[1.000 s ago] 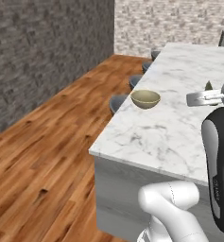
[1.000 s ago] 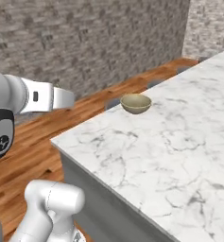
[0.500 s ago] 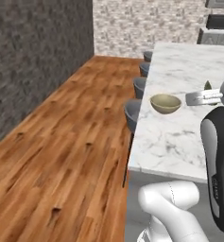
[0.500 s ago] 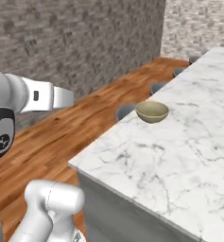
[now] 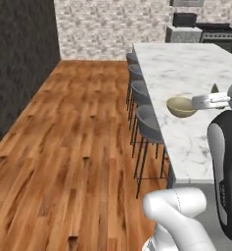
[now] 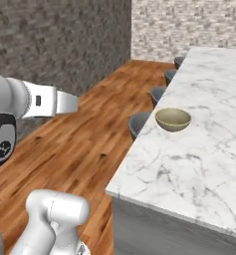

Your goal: There is a bowl on the dining counter. Grab a lemon wedge from the fridge and place it in the bowl. Then get the liquor bottle and glass cup from the cabinet and place them next to the bowl.

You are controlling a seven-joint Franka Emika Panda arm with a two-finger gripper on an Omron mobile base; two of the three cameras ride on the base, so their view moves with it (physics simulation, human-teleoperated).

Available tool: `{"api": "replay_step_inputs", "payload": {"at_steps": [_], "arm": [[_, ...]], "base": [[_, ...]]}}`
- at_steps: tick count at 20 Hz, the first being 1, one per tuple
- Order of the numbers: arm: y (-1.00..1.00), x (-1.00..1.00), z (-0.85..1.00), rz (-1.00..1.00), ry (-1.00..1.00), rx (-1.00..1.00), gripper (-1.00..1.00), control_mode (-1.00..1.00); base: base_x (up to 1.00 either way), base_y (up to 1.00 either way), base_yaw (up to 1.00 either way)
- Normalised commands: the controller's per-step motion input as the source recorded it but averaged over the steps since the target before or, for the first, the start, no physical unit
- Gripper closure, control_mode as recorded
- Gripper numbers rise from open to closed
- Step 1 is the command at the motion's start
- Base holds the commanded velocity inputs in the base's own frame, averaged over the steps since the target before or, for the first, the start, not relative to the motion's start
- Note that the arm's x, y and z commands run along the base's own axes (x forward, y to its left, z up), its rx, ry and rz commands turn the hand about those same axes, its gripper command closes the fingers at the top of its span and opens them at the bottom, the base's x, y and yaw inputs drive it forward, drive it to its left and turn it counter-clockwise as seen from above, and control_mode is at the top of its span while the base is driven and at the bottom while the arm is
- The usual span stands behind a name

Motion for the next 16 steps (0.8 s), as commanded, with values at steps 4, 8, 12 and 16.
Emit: {"api": "replay_step_inputs", "payload": {"at_steps": [4, 8, 12, 16], "arm": [[0.0, 0.0, 0.0, 0.0, 0.0, 0.0, 1.0, 1.0], [0.0, 0.0, 0.0, 0.0, 0.0, 0.0, 1.0, 1.0], [0.0, 0.0, 0.0, 0.0, 0.0, 0.0, 1.0, 1.0], [0.0, 0.0, 0.0, 0.0, 0.0, 0.0, 1.0, 1.0]], "base": [[0.06, 0.7, -0.44], [0.13, 0.73, -0.46], [0.17, 0.62, -0.46], [0.15, 0.62, -0.45]]}}
